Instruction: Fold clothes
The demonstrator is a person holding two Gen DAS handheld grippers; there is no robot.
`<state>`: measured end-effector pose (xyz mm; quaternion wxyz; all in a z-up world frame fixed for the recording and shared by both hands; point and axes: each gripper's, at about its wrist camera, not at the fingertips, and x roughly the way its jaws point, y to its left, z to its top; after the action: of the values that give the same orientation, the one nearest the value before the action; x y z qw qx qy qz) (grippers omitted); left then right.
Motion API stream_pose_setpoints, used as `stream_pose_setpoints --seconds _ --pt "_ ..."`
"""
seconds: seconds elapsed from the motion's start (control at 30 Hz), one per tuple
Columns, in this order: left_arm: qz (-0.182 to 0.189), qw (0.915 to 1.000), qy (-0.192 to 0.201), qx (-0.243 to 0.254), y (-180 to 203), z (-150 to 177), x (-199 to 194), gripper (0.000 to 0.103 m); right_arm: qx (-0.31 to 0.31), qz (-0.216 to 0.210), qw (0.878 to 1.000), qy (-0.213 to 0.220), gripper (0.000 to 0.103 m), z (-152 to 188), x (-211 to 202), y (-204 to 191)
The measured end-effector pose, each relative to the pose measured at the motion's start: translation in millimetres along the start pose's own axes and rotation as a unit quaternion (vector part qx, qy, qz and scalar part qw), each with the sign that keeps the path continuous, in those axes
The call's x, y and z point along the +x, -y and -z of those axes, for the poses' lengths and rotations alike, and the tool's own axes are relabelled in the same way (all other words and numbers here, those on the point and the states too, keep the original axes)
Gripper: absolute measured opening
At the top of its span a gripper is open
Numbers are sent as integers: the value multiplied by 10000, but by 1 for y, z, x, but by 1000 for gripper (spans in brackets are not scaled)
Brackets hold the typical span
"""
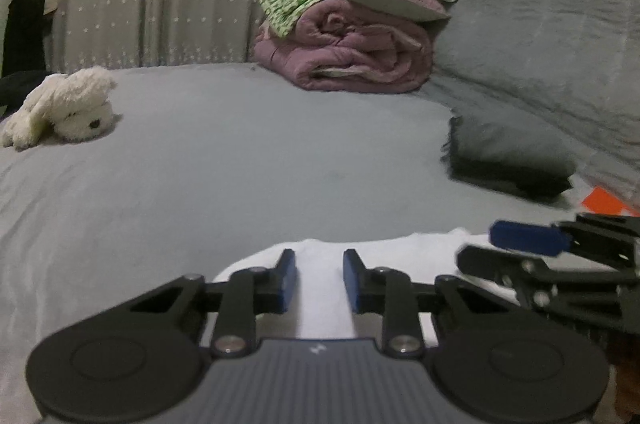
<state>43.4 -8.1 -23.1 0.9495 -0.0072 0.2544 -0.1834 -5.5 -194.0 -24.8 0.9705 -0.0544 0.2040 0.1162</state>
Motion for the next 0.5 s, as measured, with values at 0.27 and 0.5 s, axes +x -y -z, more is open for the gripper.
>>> stream_pose_setpoints --seconds 0.27,0.5 --pt "-31 9999 -131 -9 -1 9 10 26 662 -141 9966 -459 43 18 19 30" --pt "53 9999 31 85 4 4 -17 35 799 -143 9964 -237 51 4 -5 29"
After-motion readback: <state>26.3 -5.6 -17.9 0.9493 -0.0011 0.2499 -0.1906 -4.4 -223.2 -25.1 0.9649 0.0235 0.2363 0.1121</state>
